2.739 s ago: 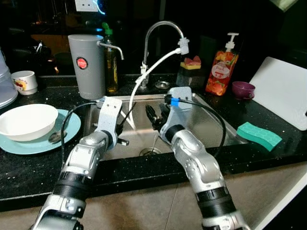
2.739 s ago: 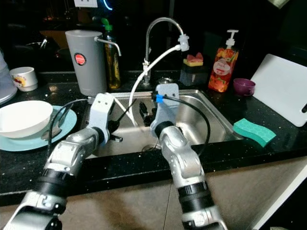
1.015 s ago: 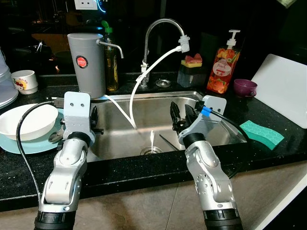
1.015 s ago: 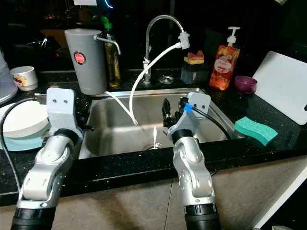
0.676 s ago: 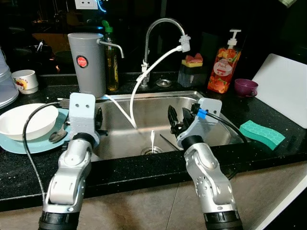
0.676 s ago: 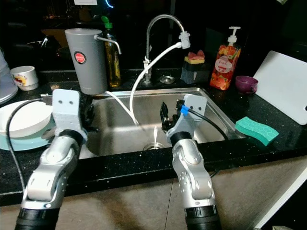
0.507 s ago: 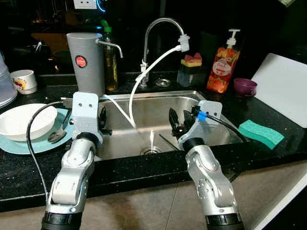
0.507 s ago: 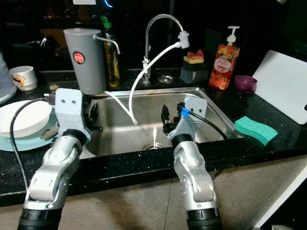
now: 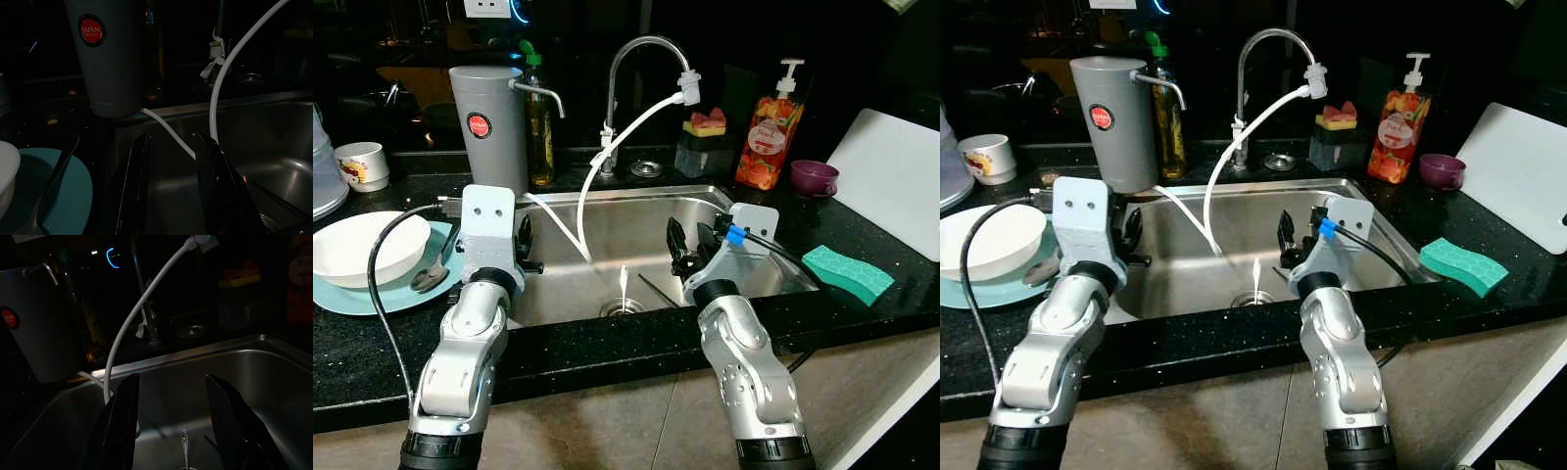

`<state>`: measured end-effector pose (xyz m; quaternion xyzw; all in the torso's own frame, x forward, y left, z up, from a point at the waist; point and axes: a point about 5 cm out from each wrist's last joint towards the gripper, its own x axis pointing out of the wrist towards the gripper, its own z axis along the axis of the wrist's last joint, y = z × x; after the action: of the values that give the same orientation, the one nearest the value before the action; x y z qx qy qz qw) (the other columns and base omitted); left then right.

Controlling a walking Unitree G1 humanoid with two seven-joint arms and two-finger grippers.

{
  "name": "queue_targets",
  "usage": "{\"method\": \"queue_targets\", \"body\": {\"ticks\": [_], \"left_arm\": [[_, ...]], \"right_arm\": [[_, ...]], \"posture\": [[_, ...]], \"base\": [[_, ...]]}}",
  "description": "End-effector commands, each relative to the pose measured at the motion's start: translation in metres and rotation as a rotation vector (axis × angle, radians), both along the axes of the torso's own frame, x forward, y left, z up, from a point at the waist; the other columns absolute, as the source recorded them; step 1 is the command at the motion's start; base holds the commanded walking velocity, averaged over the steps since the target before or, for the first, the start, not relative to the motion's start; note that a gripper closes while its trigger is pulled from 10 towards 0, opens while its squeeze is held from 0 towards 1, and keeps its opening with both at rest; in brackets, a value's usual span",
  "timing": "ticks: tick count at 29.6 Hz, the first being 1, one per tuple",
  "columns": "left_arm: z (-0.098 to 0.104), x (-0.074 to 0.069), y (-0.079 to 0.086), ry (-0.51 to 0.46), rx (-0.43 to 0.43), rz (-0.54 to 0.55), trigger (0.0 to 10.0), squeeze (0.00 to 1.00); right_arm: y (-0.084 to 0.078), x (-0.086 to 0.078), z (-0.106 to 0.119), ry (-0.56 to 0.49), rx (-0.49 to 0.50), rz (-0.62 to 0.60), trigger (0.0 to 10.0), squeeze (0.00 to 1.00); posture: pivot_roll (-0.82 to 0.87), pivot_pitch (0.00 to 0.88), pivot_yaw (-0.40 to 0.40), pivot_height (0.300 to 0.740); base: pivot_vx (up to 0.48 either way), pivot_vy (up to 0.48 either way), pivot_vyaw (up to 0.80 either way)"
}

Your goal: Kitchen organization

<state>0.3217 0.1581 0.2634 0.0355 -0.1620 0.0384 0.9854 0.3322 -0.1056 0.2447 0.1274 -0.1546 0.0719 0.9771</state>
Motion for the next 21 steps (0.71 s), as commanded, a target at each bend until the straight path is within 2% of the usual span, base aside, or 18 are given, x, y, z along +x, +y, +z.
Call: {"method": "queue_targets", "body": {"ticks": [1, 21], "left_arm": [[0.0011, -0.0024, -0.0022, -0.003, 0.002, -0.006, 10.0, 0.00], [0.0020, -0.0021, -0.0011, 0.003, 0.012, -0.006, 10.0, 0.00]], "right_arm": [[-0.0045, -0.0022, 0.0022, -0.016, 0.008, -0.018, 10.0, 0.00], [-0.0061, -0.0017, 0.0050, -0.021, 0.020, -0.031, 10.0, 0.00]], "posture": [[0.17, 0.094, -0.054, 0.740], [0.18, 0.106, -0.044, 0.740]], "base": [[0.000, 0.000, 0.00], [0.000, 0.000, 0.00]]}}
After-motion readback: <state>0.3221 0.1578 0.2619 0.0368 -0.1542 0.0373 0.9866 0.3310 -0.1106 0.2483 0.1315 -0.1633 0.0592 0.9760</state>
